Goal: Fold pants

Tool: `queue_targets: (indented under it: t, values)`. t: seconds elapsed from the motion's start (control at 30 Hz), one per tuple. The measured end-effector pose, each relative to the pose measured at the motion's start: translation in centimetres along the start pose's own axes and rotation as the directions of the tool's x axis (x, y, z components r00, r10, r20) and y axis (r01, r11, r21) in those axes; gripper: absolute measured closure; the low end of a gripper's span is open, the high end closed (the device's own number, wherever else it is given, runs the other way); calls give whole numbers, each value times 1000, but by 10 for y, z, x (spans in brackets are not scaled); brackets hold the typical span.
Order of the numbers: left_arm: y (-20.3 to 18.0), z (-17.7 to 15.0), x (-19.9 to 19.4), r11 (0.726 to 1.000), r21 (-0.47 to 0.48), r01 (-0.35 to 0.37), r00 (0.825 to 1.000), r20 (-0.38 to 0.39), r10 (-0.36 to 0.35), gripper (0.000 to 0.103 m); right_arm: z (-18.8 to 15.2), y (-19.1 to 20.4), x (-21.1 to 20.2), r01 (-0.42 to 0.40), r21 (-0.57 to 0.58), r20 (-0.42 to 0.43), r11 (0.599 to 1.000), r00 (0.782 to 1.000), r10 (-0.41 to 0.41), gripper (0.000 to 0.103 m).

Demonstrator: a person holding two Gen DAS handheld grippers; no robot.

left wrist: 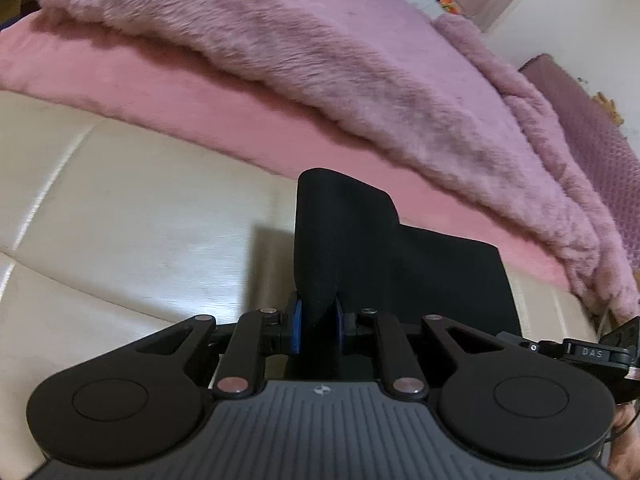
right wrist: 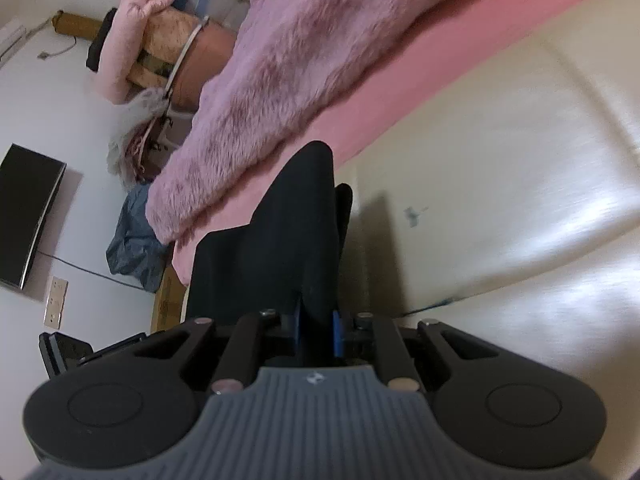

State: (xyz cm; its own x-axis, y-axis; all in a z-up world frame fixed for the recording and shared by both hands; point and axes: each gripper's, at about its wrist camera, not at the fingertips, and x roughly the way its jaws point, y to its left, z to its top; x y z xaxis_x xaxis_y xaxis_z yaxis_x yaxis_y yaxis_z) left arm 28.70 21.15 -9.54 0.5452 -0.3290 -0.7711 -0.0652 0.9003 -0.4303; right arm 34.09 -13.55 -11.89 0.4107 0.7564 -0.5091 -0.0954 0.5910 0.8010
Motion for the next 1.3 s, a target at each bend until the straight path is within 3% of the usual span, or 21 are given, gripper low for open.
queue_targets:
  t: [0.17, 0.47, 0.57, 0.67, 0.73, 0.8, 0.87, 1.07, 1.23, 1.3]
  values:
    - [25, -5, 14, 999, -23, -30, 999, -20, 30, 86, -4, 3, 33, 42, -13, -38, 999, 998, -43, 93]
    - [37, -10, 26, 999, -22, -24, 1000, -16, 24, 81, -1, -14, 43, 79, -18, -62, 997, 995, -80, 91]
    - [34, -10, 26, 999, -17, -43, 999, -13, 43, 74, -2, -18, 42, 75, -13, -67, 997, 995, -76, 92]
    - [28, -10, 25, 996, -17, -86, 996, -11, 86, 65, -3, -19, 39, 82, -2, -68, 997, 994, -82, 89]
    - [19, -9, 20, 989, 6, -151, 989, -10, 151, 54, -3, -14, 35, 99, -11, -66, 995, 993, -99, 85]
    - [9, -9, 12, 975, 50, -215, 977, 13, 215, 54, -3, -4, 30, 138, -51, -48, 989, 989, -140, 71]
    - [-1, -10, 1, 966, 87, -245, 969, 45, 242, 54, -3, 7, 22, 189, -106, -13, 976, 981, -191, 69]
    - [-40, -20, -43, 930, 196, -310, 947, 146, 285, 54, -7, 55, -18, 243, -303, 106, 921, 970, -221, 67]
    - [-77, -37, -85, 900, 256, -353, 927, 230, 298, 52, -30, 109, -57, 315, -475, 245, 822, 944, -220, 49]
    - [-89, -47, -101, 892, 263, -368, 917, 263, 300, 46, -45, 127, -76, 336, -520, 300, 785, 933, -200, 40]
